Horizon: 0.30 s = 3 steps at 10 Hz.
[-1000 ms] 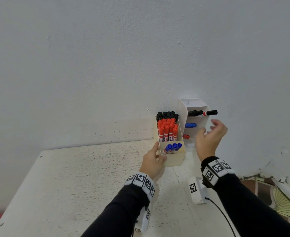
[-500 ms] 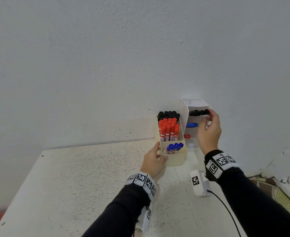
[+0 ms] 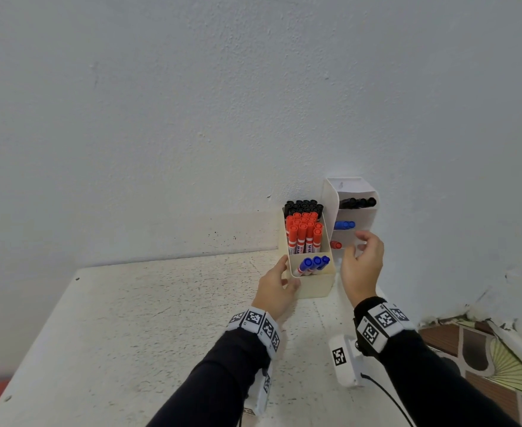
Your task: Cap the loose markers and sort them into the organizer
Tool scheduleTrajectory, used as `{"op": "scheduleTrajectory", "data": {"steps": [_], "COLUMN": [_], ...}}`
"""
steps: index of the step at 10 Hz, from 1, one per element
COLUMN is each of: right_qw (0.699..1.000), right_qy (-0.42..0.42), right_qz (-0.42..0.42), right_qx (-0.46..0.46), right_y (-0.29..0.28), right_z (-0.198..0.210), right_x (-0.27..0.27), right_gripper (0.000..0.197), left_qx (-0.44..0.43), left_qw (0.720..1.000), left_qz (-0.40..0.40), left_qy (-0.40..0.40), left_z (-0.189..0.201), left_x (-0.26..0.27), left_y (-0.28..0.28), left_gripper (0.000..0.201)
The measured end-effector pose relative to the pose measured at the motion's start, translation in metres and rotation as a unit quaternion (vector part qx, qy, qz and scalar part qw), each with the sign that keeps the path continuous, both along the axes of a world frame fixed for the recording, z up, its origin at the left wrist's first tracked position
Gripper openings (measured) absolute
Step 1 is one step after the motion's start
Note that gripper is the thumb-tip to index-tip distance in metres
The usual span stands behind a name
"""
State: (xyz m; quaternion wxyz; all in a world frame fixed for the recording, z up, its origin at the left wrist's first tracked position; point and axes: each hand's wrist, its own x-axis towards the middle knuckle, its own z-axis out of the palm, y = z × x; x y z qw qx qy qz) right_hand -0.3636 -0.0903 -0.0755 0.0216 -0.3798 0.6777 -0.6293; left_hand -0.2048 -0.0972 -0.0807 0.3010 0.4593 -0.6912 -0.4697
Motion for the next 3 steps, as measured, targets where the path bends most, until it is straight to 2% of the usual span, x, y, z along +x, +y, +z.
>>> {"op": "scheduleTrajectory", "data": {"steps": [2,3], "right_qw": [1.000,0.995], "right_qy": [0.014,-0.018], "right_qz": [0.019,0.029], "right_qx": [0.018,0.097], "right_y": [0.023,0.028], "right_z": [-0.003,-0.002], "right_x": [0.019,0.024], "right_gripper": [0.032,0.028], "left_qx": [-0.007,0.003], "left_qw": [1.000,1.000], "left_qz": [-0.013,-0.002], "left_qy": [-0.017,-0.017], "left_z": [0.000,-0.001], "left_x": [0.003,0.006], "left_y": [0.005,0.006], "left_gripper": [0.054,0.053]}}
